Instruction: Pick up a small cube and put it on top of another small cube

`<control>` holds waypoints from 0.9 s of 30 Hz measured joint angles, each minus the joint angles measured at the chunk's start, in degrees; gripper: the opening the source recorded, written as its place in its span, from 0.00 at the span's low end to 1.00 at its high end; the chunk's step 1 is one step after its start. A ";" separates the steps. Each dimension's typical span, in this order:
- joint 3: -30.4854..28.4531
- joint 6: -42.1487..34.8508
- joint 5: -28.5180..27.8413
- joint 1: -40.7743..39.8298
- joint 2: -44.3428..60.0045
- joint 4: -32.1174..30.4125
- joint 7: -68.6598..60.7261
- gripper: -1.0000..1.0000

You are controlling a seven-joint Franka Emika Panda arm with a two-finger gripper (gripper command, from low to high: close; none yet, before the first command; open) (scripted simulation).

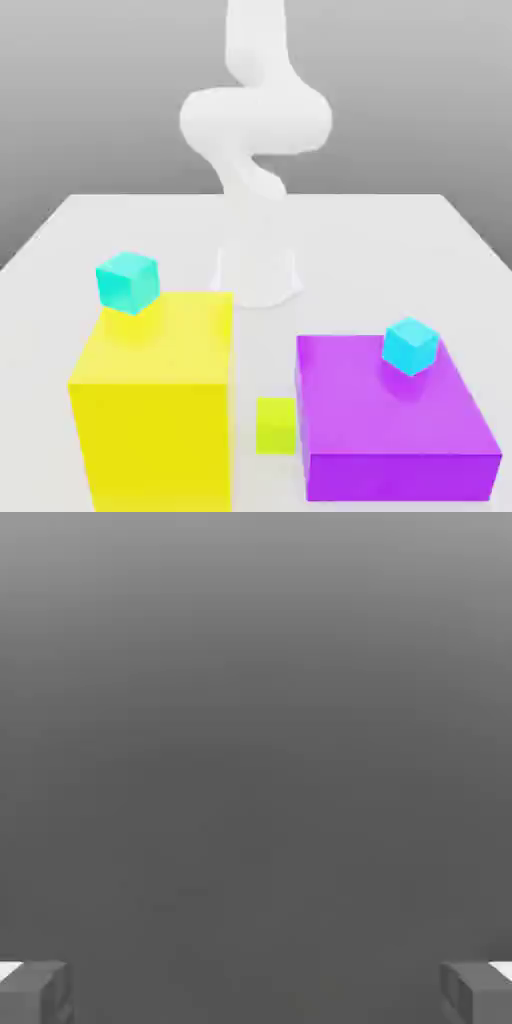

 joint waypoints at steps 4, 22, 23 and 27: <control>-3.27 3.57 -0.04 3.93 5.76 -3.16 -9.95 0.50; -14.91 18.99 3.05 17.81 30.87 -16.84 -55.32 0.50; -15.26 19.84 3.34 18.31 32.29 -17.60 -57.93 0.50; -15.63 23.26 4.41 19.35 37.94 -20.64 -68.25 0.50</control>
